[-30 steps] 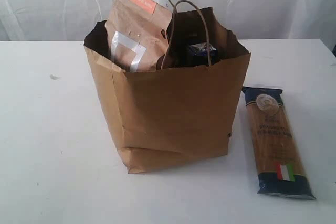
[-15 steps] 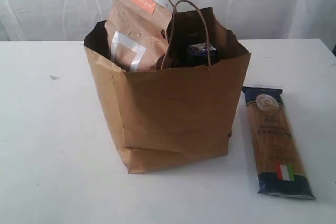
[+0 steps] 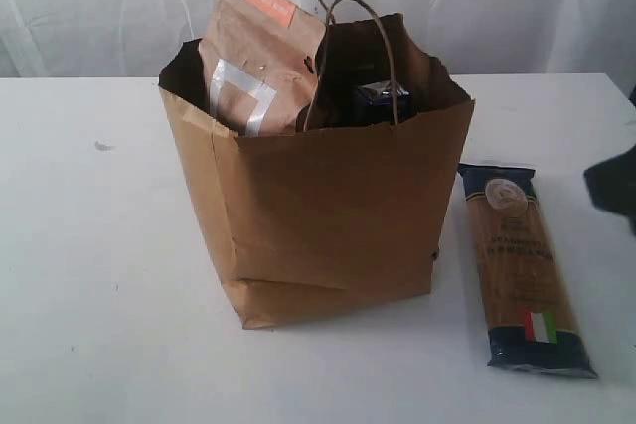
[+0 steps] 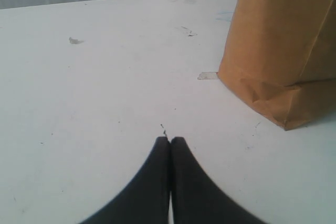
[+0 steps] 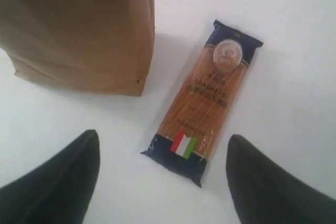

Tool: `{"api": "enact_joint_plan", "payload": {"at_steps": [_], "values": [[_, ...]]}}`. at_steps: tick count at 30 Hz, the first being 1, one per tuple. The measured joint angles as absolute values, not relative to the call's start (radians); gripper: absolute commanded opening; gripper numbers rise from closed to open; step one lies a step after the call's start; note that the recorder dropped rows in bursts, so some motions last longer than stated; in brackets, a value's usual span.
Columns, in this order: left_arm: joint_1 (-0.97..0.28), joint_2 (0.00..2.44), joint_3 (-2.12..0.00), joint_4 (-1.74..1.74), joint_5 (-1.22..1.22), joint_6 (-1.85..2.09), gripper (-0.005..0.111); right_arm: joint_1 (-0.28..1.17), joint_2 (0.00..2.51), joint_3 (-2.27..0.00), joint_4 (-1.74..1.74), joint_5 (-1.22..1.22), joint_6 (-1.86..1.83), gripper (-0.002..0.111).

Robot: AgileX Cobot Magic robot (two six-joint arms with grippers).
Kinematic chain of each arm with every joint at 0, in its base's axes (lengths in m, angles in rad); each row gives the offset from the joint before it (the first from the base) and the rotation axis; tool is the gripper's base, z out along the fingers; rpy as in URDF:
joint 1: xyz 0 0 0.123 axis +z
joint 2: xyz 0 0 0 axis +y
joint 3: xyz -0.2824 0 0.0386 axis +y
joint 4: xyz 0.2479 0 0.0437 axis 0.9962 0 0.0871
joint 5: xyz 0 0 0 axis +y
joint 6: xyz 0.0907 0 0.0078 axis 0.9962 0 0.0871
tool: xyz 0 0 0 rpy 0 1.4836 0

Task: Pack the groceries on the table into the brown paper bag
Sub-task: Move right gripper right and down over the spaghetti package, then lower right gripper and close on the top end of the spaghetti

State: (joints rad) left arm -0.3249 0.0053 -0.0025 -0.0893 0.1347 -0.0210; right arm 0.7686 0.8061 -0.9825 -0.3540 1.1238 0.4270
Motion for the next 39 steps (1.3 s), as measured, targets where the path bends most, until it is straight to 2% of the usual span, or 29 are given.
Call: {"api": "enact_joint_plan", "payload": {"at_steps": [7, 20, 25, 34, 39], "values": [[-0.325, 0.005, -0.003, -0.089, 0.135, -0.021, 0.000, 0.722, 0.806, -0.813, -0.365, 0.943, 0.564, 0.064], [-0.325, 0.005, -0.003, -0.089, 0.135, -0.021, 0.000, 0.561, 0.819, -0.746, -0.386, 0.877, 0.715, 0.064], [-0.325, 0.005, -0.003, -0.089, 0.135, -0.021, 0.000, 0.468, 0.882, -0.746, -0.266, 0.877, 0.557, 0.065], [-0.325, 0.005, -0.003, -0.089, 0.135, -0.021, 0.000, 0.230, 1.095, -0.746, -0.052, 0.779, 0.253, 0.076], [-0.325, 0.005, -0.003, -0.089, 0.135, -0.021, 0.000, 0.193, 1.197, -0.748, -0.046, 0.678, 0.238, 0.077]]}}
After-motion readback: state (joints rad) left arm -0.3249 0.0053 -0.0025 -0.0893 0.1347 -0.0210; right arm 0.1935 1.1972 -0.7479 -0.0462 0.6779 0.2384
